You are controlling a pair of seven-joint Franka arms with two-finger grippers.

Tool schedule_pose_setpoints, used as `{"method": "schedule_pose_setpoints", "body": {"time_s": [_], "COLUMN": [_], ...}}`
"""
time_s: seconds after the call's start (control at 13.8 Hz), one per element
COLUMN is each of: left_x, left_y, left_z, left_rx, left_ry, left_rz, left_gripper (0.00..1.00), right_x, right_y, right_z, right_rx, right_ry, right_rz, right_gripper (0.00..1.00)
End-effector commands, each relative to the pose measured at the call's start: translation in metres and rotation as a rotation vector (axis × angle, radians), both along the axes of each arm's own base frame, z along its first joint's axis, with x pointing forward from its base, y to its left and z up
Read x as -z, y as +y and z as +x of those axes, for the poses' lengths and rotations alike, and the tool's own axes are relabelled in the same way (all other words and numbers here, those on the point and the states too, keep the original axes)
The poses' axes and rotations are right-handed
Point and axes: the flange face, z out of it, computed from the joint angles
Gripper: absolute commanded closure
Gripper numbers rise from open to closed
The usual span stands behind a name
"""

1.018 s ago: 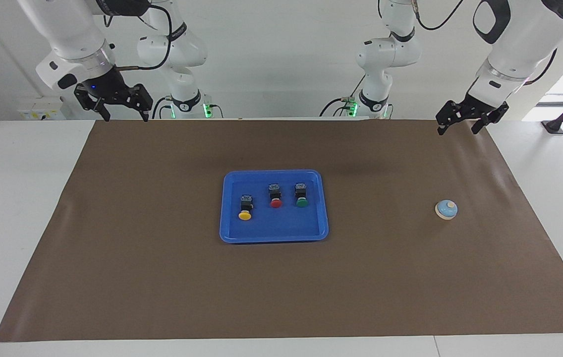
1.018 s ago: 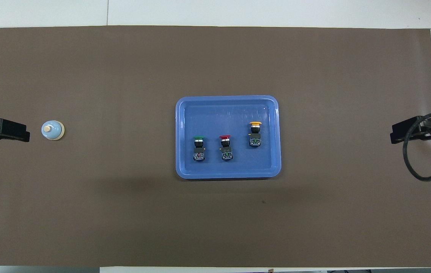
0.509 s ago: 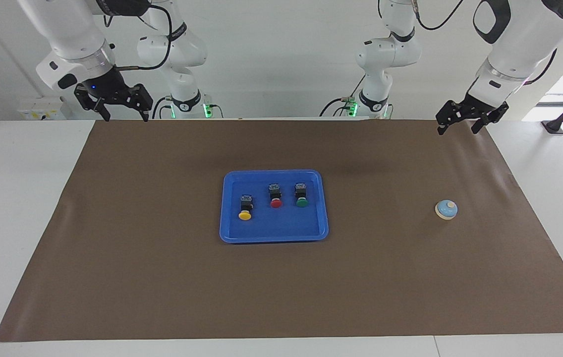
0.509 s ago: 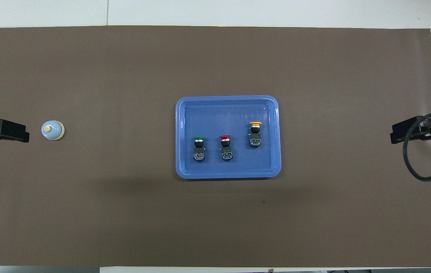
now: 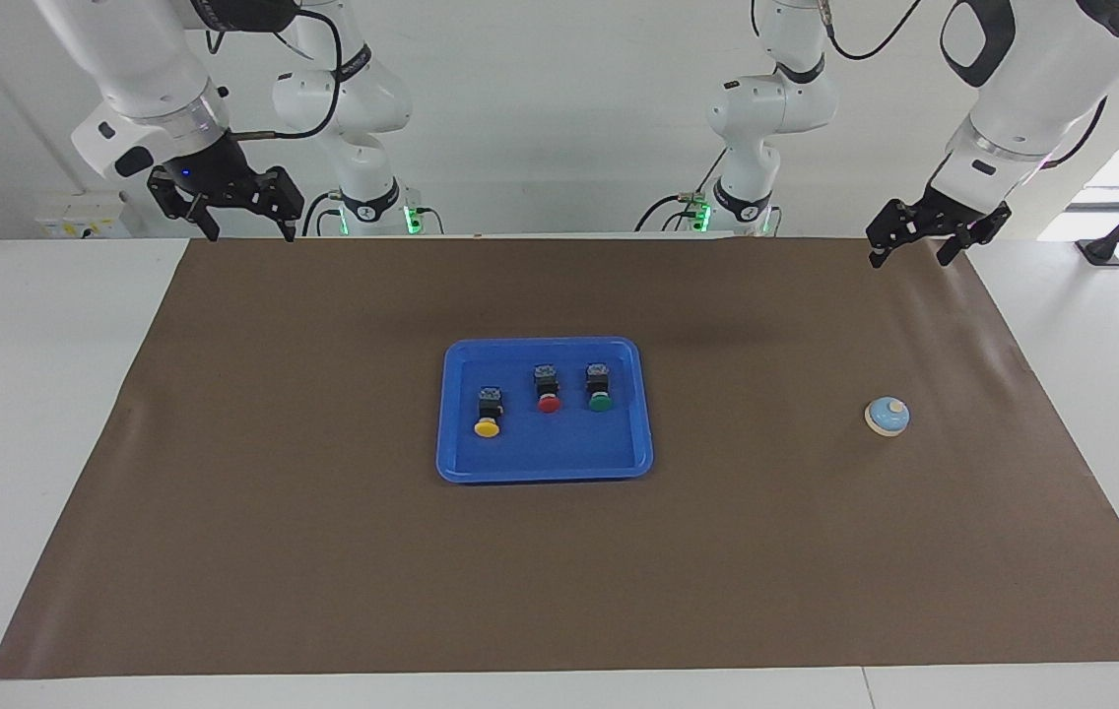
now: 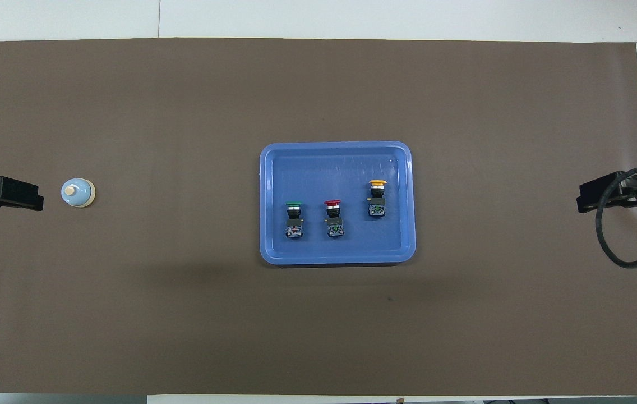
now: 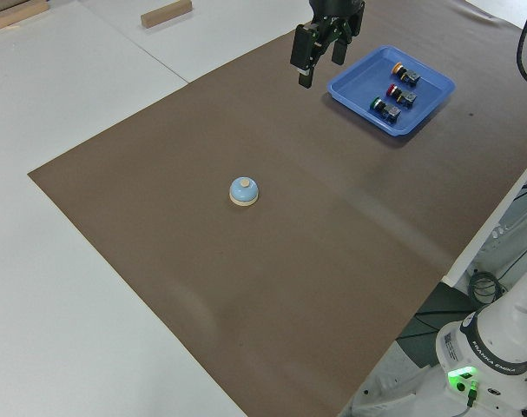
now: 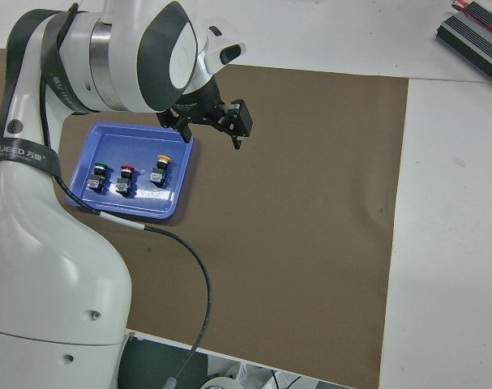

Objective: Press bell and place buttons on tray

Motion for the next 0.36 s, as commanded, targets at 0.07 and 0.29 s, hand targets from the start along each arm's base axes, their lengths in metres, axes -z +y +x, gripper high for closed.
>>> {"method": "schedule_pose_setpoints", "body": {"time_s": [0.07,0.29], "left_x": [-0.007,-0.0121], "left_y": [-0.0001,0.0006], "left_z": [-0.0039,-0.0071], "left_rx": [-0.01,-0.013], "left_ry": [-0.004,-0.004], "left_rz": [-0.007,-0.006], "left_gripper": [0.0,0.0], "right_x": [-0.0011,-0.0013], "right_y": [-0.004,-0.004], "right_z": [-0.0066,-0.0064], "right_rx": [-0.019,-0.019], "right_ry": [-0.001,-0.002], "right_rz": [0.025,0.025], "right_gripper": [0.0,0.0]}}
